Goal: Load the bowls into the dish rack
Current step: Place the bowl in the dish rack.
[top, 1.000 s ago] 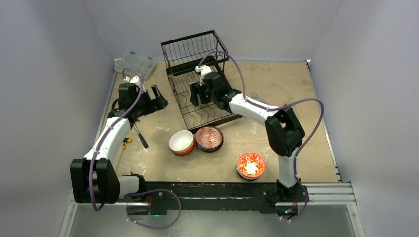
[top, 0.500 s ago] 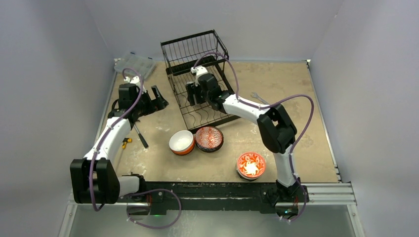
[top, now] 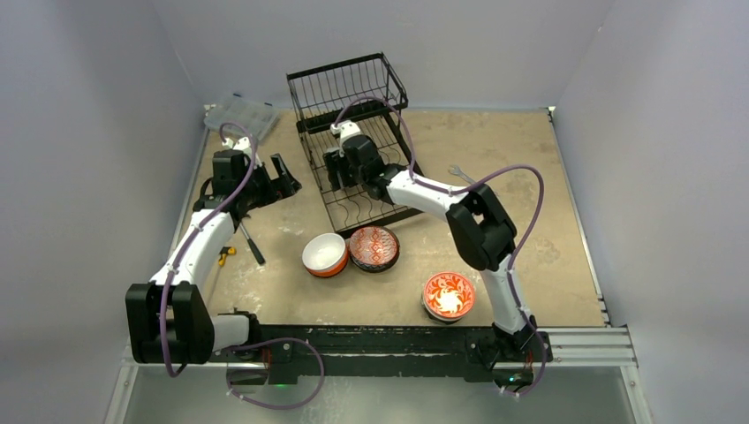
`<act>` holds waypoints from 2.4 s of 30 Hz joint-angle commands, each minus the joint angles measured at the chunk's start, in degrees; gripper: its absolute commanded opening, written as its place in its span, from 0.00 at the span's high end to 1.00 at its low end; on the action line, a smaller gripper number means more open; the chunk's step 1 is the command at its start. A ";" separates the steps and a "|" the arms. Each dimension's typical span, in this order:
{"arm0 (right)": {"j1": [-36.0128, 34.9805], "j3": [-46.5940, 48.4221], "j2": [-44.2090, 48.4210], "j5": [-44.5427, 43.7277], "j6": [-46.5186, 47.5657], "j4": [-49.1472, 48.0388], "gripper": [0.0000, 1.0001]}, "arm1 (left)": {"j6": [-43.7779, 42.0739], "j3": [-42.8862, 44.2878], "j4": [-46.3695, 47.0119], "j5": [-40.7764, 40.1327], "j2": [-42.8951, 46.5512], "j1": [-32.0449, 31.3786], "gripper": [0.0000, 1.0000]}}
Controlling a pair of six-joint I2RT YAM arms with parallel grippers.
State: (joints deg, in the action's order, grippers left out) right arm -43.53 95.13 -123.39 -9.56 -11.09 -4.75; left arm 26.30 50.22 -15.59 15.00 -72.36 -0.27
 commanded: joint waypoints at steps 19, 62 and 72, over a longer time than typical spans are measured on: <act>-2.95 4.90 -4.25 -7.52 2.59 -3.11 1.00 | -1.26 -0.21 1.01 0.99 -0.50 0.19 0.05; -2.40 -12.17 13.54 2.48 -2.03 -3.16 0.01 | -1.70 0.08 0.91 2.11 -1.53 0.19 0.05; 5.51 -22.28 20.13 12.65 -4.56 -5.87 0.03 | -1.61 0.24 1.06 3.34 -2.87 0.19 0.06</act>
State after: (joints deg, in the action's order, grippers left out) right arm -42.04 75.88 -107.70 -1.72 -13.89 -8.27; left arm 25.82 50.00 -15.57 16.56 -74.46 -0.27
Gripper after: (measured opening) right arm 0.978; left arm 0.949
